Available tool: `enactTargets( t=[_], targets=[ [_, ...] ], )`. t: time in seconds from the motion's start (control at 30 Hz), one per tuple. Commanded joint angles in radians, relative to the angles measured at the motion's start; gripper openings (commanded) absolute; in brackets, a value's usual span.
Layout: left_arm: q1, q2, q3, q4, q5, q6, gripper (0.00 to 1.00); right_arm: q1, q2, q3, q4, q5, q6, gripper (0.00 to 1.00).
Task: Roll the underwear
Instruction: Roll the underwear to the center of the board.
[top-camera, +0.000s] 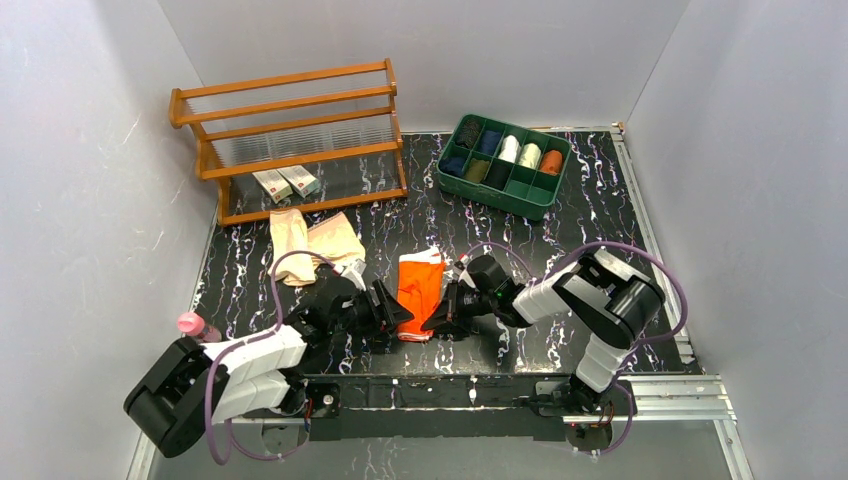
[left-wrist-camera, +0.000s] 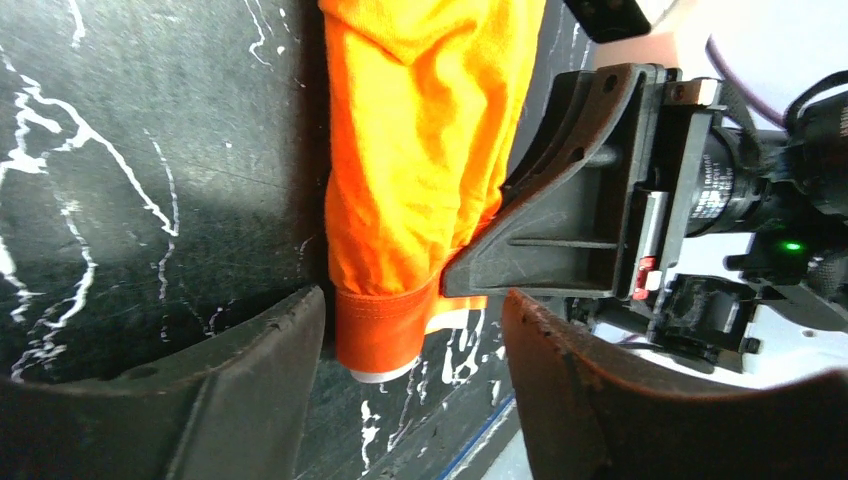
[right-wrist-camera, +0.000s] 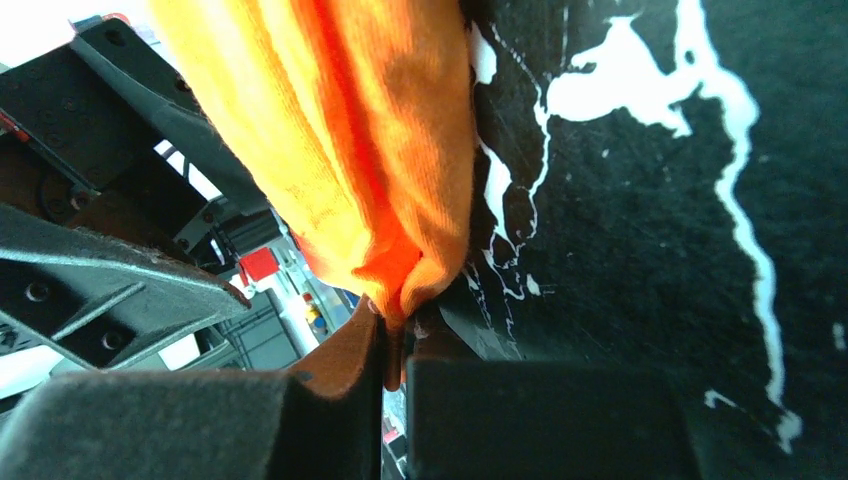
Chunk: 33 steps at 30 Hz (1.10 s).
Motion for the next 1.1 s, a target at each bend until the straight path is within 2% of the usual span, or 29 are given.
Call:
enactTargets(
  t=[0.0,0.13,0.3,0.4,0.63,0.97,1.07],
  targets=[
    [-0.009,0.093,-0.085,-0.032,0.028,-0.031,0.6,0.004,0.054,-0.038,-0.03,0.029,0.017,0.01],
    [-0.026,0.106,-0.095,-0.038,0.033,-0.029,0.53,0.003,0.065,-0.04,-0.019,0.035,0.04,0.01],
    [-0.029,0.037,-0.124,-0.082,0.006,-0.04,0.52,-0.004,0.084,-0.04,0.012,0.024,0.062,0.01],
    [-0.03,0.013,-0.131,-0.091,-0.013,-0.042,0.47,-0.005,0.089,-0.037,0.024,0.018,0.068,0.01],
    [-0.032,0.082,-0.101,-0.025,-0.029,-0.038,0.37,-0.004,0.082,-0.033,0.03,0.003,0.049,0.02],
    [-0.032,0.112,-0.085,0.026,-0.094,-0.063,0.34,-0.007,0.071,-0.02,-0.014,-0.002,0.005,0.05],
    [-0.031,0.129,-0.093,0.048,-0.083,-0.064,0.21,-0.006,0.073,-0.018,-0.009,-0.005,0.001,0.07]
  ],
)
